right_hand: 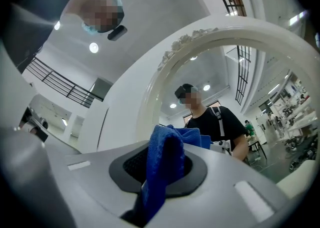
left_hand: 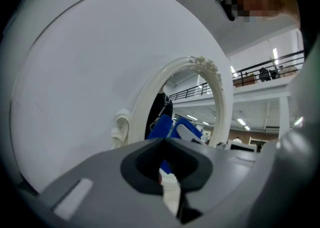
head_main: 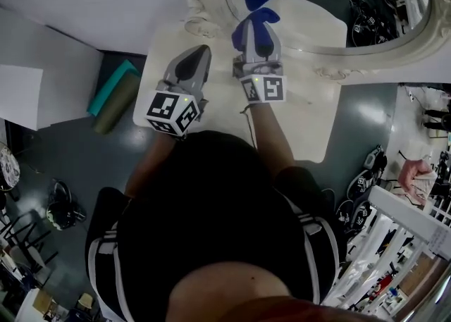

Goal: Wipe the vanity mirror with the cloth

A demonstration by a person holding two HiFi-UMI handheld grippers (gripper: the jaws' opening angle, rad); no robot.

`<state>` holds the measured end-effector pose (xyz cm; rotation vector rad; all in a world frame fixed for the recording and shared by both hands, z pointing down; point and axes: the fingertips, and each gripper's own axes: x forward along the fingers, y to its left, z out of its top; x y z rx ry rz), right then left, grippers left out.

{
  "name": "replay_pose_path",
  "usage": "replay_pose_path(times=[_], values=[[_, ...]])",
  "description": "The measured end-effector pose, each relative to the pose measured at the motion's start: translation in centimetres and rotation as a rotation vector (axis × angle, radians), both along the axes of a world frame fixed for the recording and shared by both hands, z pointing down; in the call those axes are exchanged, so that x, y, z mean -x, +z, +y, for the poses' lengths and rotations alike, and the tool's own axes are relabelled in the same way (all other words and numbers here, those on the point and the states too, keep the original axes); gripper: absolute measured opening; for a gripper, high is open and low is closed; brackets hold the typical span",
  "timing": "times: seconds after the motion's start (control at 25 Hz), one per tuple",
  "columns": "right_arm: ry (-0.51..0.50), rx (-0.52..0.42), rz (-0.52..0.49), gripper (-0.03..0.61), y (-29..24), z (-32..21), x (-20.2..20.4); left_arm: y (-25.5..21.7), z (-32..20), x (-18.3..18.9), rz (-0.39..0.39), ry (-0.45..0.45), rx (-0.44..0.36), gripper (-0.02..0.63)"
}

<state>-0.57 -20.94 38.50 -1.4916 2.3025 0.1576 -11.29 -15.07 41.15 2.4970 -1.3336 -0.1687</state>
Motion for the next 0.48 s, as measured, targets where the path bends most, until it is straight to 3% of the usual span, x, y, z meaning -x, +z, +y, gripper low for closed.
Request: replay_pose_path(times=[0.28, 0.48], values=[[0.108, 0.082, -0.043, 0.044, 0.1, 3.4, -5.7, 0.6, 1.6, -3.3, 0.013, 0.050, 0.019, 0.009], [0.175, 0.155, 0.024, 0.044, 0.9, 6.1, -8.3, 0.7, 2.5, -5.3, 0.015, 0.086, 0.030, 0.009]])
